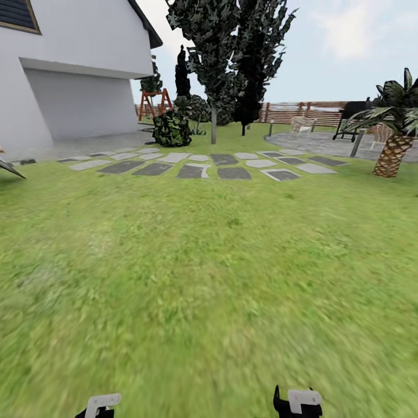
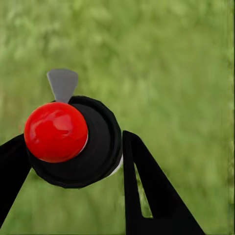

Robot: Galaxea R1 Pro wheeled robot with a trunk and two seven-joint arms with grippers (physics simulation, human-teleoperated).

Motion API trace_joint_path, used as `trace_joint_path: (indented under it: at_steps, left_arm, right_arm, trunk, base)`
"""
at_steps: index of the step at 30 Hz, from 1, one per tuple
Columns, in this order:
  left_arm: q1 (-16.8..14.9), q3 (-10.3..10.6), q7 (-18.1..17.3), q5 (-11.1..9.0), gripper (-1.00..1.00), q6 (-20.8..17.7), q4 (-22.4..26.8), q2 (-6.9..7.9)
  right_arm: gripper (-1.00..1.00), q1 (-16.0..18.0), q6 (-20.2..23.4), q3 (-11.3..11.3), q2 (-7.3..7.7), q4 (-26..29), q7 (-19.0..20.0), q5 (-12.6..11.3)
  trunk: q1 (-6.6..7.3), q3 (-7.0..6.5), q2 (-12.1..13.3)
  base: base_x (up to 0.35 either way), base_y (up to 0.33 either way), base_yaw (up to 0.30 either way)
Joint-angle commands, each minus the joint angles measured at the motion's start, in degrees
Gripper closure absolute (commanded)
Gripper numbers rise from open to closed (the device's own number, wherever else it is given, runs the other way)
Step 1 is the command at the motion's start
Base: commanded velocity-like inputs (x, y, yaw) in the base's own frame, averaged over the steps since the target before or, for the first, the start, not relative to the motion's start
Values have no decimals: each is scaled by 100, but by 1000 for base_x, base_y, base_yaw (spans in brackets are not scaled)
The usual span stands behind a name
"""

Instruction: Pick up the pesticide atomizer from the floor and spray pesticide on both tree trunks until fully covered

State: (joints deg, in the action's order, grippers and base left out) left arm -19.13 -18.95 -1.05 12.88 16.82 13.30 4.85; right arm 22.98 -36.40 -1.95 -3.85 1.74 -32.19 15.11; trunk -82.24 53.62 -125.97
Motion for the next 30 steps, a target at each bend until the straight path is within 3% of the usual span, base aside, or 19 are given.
trace_joint_path:
  at_steps: [1,30]
  left_arm:
    - [-3,-48,-10,57,100,23,-2,-1]
    - [-3,-48,-10,57,100,14,-11,4]
  right_arm:
    - [-100,4,10,-18,-2,-7,-51,35]
    - [-100,4,10,-22,-2,-15,-51,35]
  trunk:
    - [1,5,-2]
    - [1,5,-2]
  base:
    - [0,-276,-300]
    - [0,-276,-300]
